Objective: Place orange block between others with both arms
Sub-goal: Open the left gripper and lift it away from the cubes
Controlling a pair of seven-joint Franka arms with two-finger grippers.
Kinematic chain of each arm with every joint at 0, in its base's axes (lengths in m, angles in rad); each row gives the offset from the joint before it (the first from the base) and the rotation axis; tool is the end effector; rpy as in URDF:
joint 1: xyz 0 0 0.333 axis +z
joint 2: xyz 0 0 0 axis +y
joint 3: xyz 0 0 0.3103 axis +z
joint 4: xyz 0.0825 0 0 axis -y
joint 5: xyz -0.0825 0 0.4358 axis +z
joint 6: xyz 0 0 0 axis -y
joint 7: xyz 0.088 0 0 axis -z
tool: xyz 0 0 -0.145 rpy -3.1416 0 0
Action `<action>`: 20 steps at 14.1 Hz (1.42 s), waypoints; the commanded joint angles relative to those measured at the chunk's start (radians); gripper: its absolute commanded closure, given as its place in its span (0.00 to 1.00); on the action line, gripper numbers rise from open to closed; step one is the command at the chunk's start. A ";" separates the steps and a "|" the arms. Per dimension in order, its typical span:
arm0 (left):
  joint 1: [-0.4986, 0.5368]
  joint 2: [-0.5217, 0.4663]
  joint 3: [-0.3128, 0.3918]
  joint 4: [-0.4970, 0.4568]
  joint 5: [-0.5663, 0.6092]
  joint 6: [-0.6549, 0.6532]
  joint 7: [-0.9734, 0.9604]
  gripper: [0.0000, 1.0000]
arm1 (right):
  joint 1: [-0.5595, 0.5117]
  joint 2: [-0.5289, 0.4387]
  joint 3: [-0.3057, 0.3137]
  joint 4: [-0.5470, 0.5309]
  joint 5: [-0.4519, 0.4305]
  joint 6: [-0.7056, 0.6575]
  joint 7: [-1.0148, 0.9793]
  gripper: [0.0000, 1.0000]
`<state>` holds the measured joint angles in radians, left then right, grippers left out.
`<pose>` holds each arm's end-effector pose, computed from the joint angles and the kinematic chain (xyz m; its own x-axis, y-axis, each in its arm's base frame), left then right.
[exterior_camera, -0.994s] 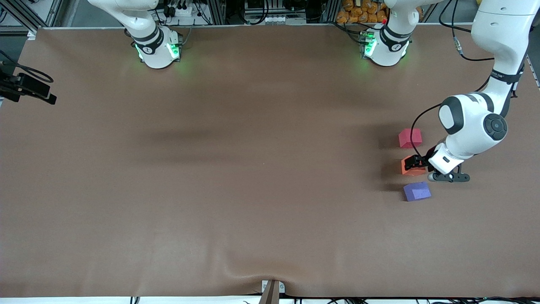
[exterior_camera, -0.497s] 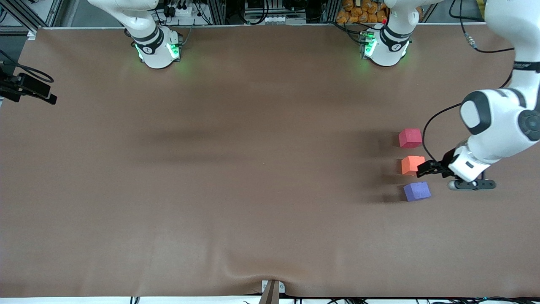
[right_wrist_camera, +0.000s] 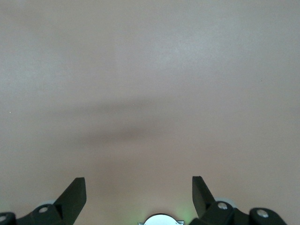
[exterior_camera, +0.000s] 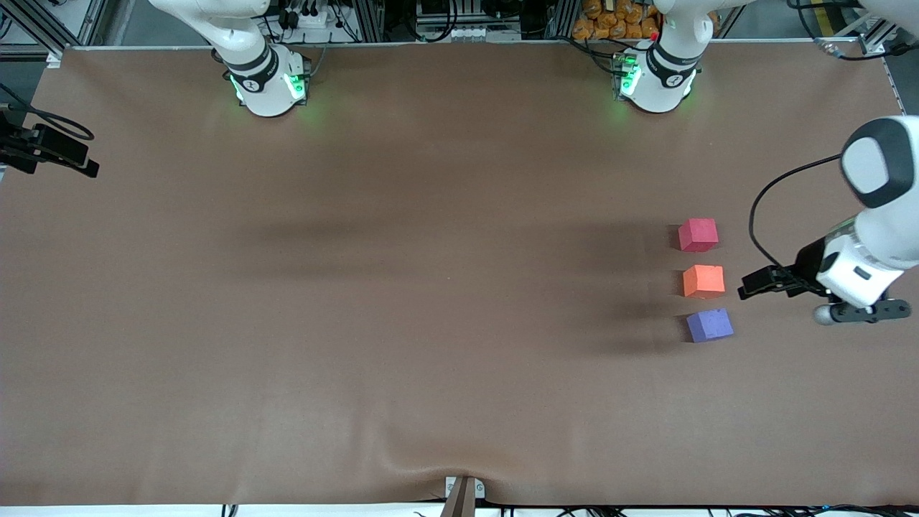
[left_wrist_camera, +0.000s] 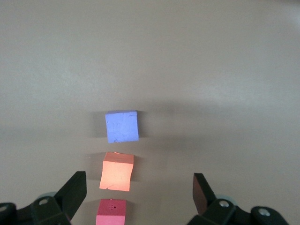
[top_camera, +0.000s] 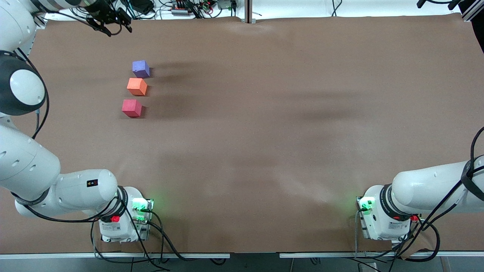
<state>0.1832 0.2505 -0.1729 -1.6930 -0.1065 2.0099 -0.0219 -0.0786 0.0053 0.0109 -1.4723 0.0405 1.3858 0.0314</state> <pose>0.6902 0.0035 0.3958 0.9944 0.0852 0.0626 0.0756 -0.9869 0.1429 0.5838 -0.0332 0.6132 0.9915 -0.0912 -0.0927 -0.0950 -0.9948 -0.0375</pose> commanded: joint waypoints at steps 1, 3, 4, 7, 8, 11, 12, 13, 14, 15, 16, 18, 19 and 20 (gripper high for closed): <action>0.004 0.003 -0.014 0.108 -0.007 -0.117 -0.026 0.00 | 0.002 -0.001 0.000 0.012 0.015 -0.013 0.005 0.00; 0.004 0.000 -0.014 0.150 -0.007 -0.169 -0.038 0.00 | 0.002 -0.001 0.000 0.012 0.015 -0.013 0.005 0.00; 0.005 -0.011 -0.014 0.154 -0.007 -0.186 -0.038 0.00 | 0.002 -0.001 0.000 0.012 0.013 -0.013 0.005 0.00; 0.005 -0.039 -0.014 0.156 -0.007 -0.204 -0.038 0.00 | 0.002 -0.001 0.000 0.012 0.013 -0.013 0.005 0.00; 0.005 -0.051 -0.014 0.154 -0.007 -0.214 -0.044 0.00 | 0.002 -0.001 0.000 0.012 0.013 -0.013 0.005 0.00; 0.005 -0.074 -0.014 0.154 -0.005 -0.249 -0.121 0.00 | 0.002 -0.001 0.000 0.012 0.013 -0.013 0.007 0.00; 0.007 -0.079 -0.014 0.154 -0.005 -0.253 -0.125 0.00 | 0.000 -0.001 0.000 0.012 0.013 -0.013 0.007 0.00; 0.007 -0.101 -0.014 0.156 -0.005 -0.275 -0.127 0.00 | 0.000 -0.001 0.000 0.012 0.015 -0.013 0.007 0.00; 0.007 -0.114 -0.014 0.156 -0.004 -0.286 -0.130 0.00 | 0.002 -0.001 0.000 0.012 0.015 -0.011 0.007 0.00; 0.008 -0.128 -0.014 0.156 -0.004 -0.299 -0.130 0.00 | 0.000 -0.001 0.000 0.012 0.013 -0.011 0.008 0.00; 0.007 -0.144 -0.014 0.154 -0.004 -0.307 -0.130 0.00 | 0.000 -0.001 0.000 0.012 0.015 -0.011 0.008 0.00; 0.005 -0.171 -0.016 0.154 0.001 -0.356 -0.124 0.00 | 0.000 -0.001 0.000 0.012 0.015 -0.013 0.008 0.00; 0.005 -0.190 -0.025 0.153 0.001 -0.378 -0.118 0.00 | 0.000 -0.001 0.000 0.012 0.015 -0.013 0.008 0.00; 0.007 -0.207 -0.031 0.151 0.001 -0.399 -0.118 0.00 | 0.002 -0.001 0.000 0.012 0.015 -0.013 0.008 0.00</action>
<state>0.1833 0.0849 -0.1858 -1.5367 -0.1065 1.6563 -0.1366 -0.0785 0.0053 0.0110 -1.4722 0.0408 1.3858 0.0314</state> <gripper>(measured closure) 0.000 0.000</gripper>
